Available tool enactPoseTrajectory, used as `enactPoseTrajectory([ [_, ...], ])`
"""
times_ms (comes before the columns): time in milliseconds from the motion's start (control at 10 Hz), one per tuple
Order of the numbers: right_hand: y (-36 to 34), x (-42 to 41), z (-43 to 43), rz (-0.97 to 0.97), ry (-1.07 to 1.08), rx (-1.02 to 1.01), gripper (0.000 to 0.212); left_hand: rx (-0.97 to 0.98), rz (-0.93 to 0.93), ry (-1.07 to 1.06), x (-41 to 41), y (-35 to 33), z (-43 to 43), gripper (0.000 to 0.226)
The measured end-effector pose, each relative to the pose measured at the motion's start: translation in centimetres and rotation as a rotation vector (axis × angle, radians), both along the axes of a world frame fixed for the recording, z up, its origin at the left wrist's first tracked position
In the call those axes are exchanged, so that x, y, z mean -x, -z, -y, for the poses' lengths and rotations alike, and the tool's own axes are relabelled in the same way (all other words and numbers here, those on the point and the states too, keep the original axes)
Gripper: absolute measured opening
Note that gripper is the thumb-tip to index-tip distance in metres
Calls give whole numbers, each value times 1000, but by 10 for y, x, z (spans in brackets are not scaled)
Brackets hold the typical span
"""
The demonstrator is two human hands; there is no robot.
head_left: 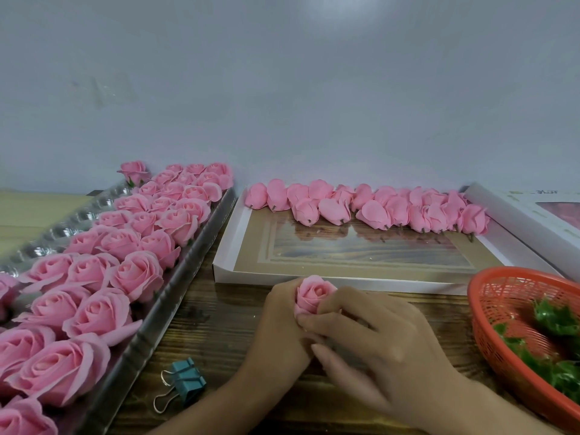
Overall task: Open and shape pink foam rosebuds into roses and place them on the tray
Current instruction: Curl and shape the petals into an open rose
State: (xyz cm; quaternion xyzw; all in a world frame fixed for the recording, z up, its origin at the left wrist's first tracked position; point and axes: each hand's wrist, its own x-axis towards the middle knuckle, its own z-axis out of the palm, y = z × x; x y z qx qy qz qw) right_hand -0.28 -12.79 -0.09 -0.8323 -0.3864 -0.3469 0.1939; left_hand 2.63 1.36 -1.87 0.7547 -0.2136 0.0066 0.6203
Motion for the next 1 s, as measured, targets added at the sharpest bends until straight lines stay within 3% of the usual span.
enactPoseTrajectory([
  [200,2,0,6,-133,-141,-54,35,66,16,-40,6,-6,-1,53],
  [300,3,0,6,-189,-154,-275,35,70,32,-117,7,-6,1,51],
  [400,6,-7,8,-190,-72,-445,21,32,96,-120,4,-6,5,41],
  [500,5,-11,9,-237,-31,-480,19,-29,222,-61,1,-6,8,24],
  [700,7,-8,5,-285,-96,-417,18,-5,278,35,0,-8,7,18],
  [900,7,-8,6,-253,-66,-392,9,-40,263,49,-2,-3,8,13],
  [1000,7,-8,6,-259,-70,-381,8,-46,96,4,-8,7,16,17],
])
